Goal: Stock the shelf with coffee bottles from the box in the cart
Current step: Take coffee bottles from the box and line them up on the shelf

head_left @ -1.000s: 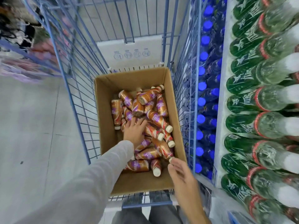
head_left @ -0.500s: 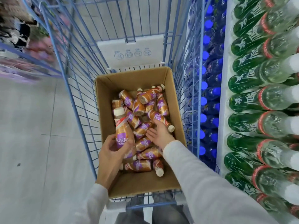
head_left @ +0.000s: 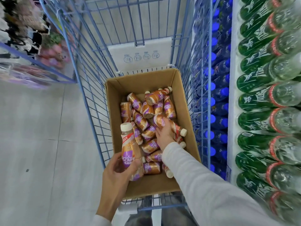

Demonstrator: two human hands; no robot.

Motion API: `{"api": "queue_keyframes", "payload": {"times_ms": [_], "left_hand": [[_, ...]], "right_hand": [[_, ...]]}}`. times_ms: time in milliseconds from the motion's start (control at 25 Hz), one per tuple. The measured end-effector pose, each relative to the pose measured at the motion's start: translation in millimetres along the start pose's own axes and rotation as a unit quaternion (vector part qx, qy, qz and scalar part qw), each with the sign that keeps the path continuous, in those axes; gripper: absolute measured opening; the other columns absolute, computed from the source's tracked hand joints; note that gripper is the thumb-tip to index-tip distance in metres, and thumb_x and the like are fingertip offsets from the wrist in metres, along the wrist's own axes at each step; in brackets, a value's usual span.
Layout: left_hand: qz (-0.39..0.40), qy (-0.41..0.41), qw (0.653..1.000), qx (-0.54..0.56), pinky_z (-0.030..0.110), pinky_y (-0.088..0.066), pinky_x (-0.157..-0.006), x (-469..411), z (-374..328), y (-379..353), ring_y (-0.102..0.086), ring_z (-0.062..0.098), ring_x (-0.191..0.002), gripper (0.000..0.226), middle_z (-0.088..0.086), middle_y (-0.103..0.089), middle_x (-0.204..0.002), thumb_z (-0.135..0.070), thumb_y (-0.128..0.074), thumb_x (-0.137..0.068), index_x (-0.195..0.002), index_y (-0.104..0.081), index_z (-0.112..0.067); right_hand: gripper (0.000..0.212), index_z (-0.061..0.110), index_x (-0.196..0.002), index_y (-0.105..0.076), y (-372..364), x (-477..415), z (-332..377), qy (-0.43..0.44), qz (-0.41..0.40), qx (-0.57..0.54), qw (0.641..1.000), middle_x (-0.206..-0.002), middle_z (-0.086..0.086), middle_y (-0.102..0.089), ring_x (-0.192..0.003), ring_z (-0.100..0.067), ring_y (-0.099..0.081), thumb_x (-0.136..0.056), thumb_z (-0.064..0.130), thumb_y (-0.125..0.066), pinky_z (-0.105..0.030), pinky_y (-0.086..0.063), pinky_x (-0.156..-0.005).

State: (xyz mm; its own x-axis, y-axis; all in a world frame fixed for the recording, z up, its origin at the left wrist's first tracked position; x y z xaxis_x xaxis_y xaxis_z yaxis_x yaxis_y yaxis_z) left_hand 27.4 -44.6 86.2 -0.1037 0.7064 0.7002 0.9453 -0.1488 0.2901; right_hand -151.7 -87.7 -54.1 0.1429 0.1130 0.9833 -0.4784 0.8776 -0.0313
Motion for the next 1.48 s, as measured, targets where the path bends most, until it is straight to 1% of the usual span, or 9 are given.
{"api": "queue_keyframes", "payload": {"times_ms": [80,240,400,640,800,1000,1240,1360,1480], "left_hand": [[0.012,-0.018,1.0,0.003,0.015,-0.055,-0.063,10,-9,4,-0.071,0.003,-0.091,0.053,-0.019,-0.072,-0.102,-0.056,-0.088,-0.064,-0.108,-0.064,-0.039],[0.049,-0.074,0.996,0.0,0.022,-0.059,-0.072,35,-35,15,-0.072,0.006,-0.095,0.051,-0.016,-0.074,-0.104,-0.053,-0.078,-0.067,-0.114,-0.065,-0.036],[0.113,-0.142,0.983,0.007,0.025,-0.06,-0.07,69,-64,23,-0.074,0.011,-0.092,0.05,-0.009,-0.077,-0.101,-0.043,-0.08,-0.071,-0.117,-0.068,-0.027],[0.237,-0.235,0.943,0.005,0.023,-0.056,-0.078,145,-83,18,-0.073,0.008,-0.092,0.037,-0.004,-0.078,-0.103,-0.023,-0.083,-0.083,-0.118,-0.069,-0.024],[0.333,-0.278,0.901,-0.015,0.025,-0.053,-0.077,213,-79,0,-0.071,0.011,-0.082,0.022,0.001,-0.079,-0.093,-0.018,-0.081,-0.084,-0.105,-0.073,-0.013],[0.446,-0.304,0.841,-0.048,0.036,-0.053,-0.068,294,-57,-36,-0.066,0.022,-0.077,0.014,0.018,-0.076,-0.089,-0.012,-0.079,-0.084,-0.095,-0.074,-0.008],[0.572,-0.329,0.742,-0.118,0.042,-0.053,-0.08,414,-13,-94,-0.068,0.016,-0.078,0.044,0.011,-0.077,-0.088,-0.051,-0.079,-0.058,-0.091,-0.077,-0.022],[0.62,-0.339,0.693,-0.142,0.044,-0.05,-0.079,487,21,-115,-0.062,0.019,-0.078,0.043,0.02,-0.073,-0.088,-0.05,-0.08,-0.061,-0.089,-0.076,-0.018],[0.657,-0.329,0.662,-0.146,0.03,-0.05,-0.07,558,50,-126,-0.059,0.016,-0.075,0.03,0.009,-0.071,-0.079,-0.042,-0.081,-0.061,-0.082,-0.077,-0.021]], "right_hand": [[0.069,0.025,-0.146,-0.048,6,35,-8,0.034,0.057,0.025,0.997,-0.145,-0.004,-0.055,-0.132,-0.023,-0.052,-0.087,0.054,-0.067,-0.041,-0.033,-0.119],[0.083,0.031,-0.141,-0.053,47,101,-38,0.137,0.06,0.036,0.988,-0.132,0.006,-0.065,-0.121,-0.02,-0.062,-0.069,0.061,-0.08,-0.046,-0.048,-0.108],[0.077,0.03,-0.131,-0.061,80,176,-44,0.269,0.044,-0.004,0.962,-0.118,0.004,-0.074,-0.111,-0.021,-0.069,-0.062,0.057,-0.082,-0.052,-0.052,-0.102],[0.062,0.035,-0.129,-0.059,158,287,-64,0.415,0.04,-0.021,0.909,-0.119,0.003,-0.073,-0.112,-0.021,-0.069,-0.071,0.043,-0.077,-0.055,-0.049,-0.104],[0.059,0.033,-0.124,-0.061,220,349,-92,0.454,0.007,-0.058,0.889,-0.116,-0.003,-0.073,-0.109,-0.026,-0.069,-0.068,0.037,-0.079,-0.055,-0.05,-0.104],[0.038,0.022,-0.107,-0.064,305,413,-135,0.484,-0.059,-0.146,0.861,-0.095,-0.007,-0.074,-0.077,-0.013,-0.073,-0.071,0.018,-0.074,-0.026,-0.057,-0.064],[0.042,0.023,-0.108,-0.063,429,472,-194,0.518,-0.162,-0.209,0.813,-0.093,0.002,-0.074,-0.088,-0.012,-0.069,-0.067,0.026,-0.072,-0.041,-0.057,-0.089],[0.034,0.019,-0.109,-0.061,497,510,-231,0.533,-0.206,-0.242,0.785,-0.096,-0.004,-0.072,-0.079,-0.009,-0.069,-0.078,0.021,-0.075,-0.028,-0.057,-0.07],[0.04,0.017,-0.109,-0.061,559,550,-267,0.542,-0.243,-0.249,0.765,-0.092,-0.002,-0.071,-0.071,-0.005,-0.068,-0.071,0.02,-0.075,-0.021,-0.054,-0.062]]}}
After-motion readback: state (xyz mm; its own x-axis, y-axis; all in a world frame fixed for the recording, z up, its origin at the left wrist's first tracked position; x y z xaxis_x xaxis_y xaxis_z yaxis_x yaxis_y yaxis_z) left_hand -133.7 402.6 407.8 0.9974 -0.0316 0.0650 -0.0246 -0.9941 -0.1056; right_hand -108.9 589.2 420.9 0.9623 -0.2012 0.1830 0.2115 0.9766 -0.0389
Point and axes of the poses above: each hand's wrist, its own x-axis away from the middle knuckle, its own y-axis out of the back of the hand, z = x × y, the point moved 3 cm from there along -x, towards the middle knuckle
